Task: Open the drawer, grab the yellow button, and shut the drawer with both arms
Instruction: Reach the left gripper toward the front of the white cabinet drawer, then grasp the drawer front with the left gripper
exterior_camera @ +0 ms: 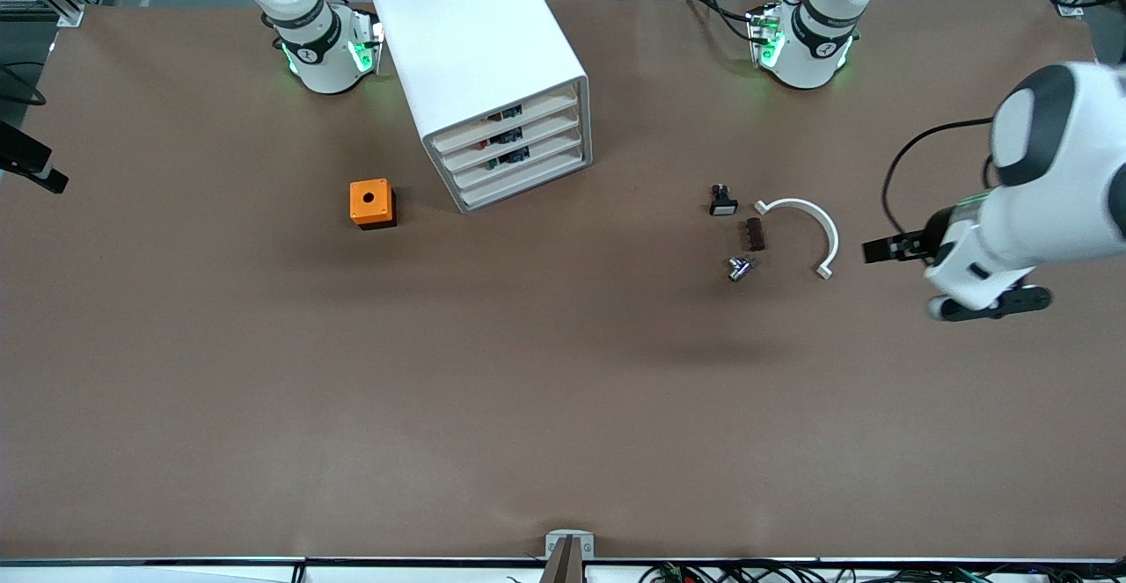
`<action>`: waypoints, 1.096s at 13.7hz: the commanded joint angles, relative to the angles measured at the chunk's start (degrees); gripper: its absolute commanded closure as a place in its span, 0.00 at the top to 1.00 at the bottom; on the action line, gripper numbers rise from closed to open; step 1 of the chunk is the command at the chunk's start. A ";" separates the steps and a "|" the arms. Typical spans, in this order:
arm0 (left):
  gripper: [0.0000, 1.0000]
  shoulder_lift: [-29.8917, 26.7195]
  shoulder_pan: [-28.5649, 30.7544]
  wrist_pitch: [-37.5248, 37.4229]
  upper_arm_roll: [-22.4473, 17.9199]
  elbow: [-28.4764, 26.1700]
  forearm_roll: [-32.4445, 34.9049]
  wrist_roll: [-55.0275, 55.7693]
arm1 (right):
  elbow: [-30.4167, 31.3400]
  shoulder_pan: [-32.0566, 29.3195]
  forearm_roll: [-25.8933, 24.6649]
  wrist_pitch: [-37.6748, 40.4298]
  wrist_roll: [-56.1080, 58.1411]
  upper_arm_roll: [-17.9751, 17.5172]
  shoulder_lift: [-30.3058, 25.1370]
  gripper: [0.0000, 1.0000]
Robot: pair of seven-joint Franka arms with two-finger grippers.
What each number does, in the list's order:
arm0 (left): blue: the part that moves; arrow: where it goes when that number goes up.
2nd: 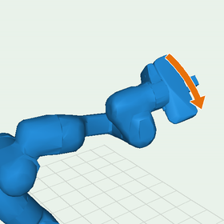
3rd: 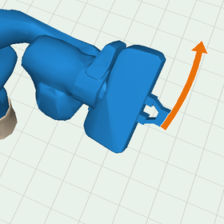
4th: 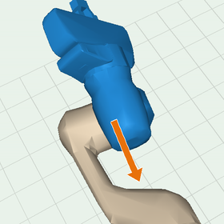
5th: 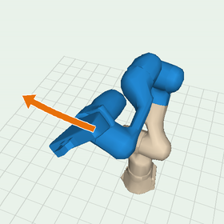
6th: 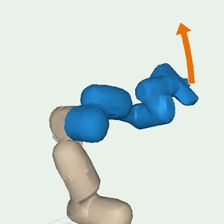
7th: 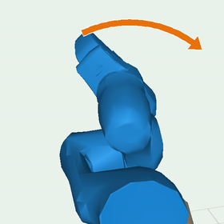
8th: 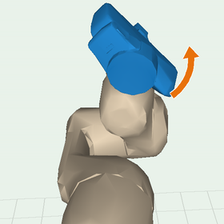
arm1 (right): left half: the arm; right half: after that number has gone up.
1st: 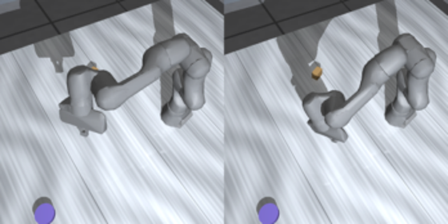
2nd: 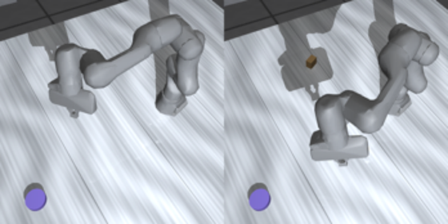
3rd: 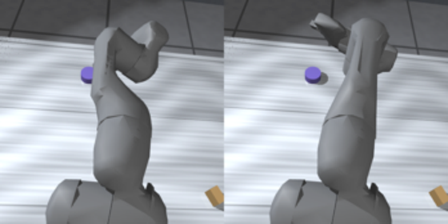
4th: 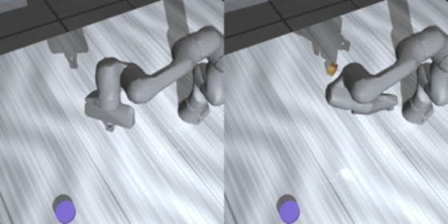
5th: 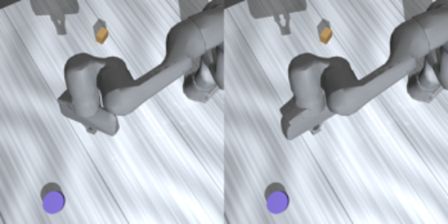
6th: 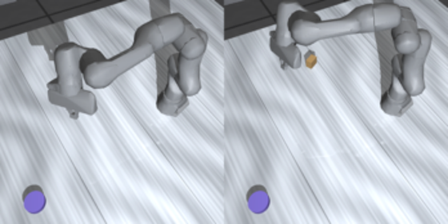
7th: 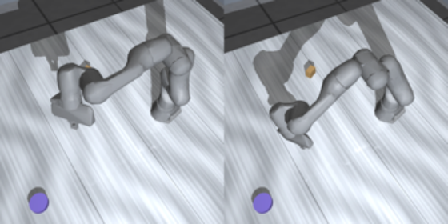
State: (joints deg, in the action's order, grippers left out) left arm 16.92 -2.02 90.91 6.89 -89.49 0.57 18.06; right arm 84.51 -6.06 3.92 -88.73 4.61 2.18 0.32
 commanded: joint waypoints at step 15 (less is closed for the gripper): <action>1.00 17.86 -8.79 -11.62 2.95 9.78 -35.53 85.25 | 2.33 -4.22 -4.63 3.59 11.33 -0.78 -0.23 1.00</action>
State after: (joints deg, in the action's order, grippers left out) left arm 31.11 -9.55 82.43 9.73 -82.33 -32.20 95.76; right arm 87.06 -9.62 -1.56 -83.74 19.81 2.46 0.69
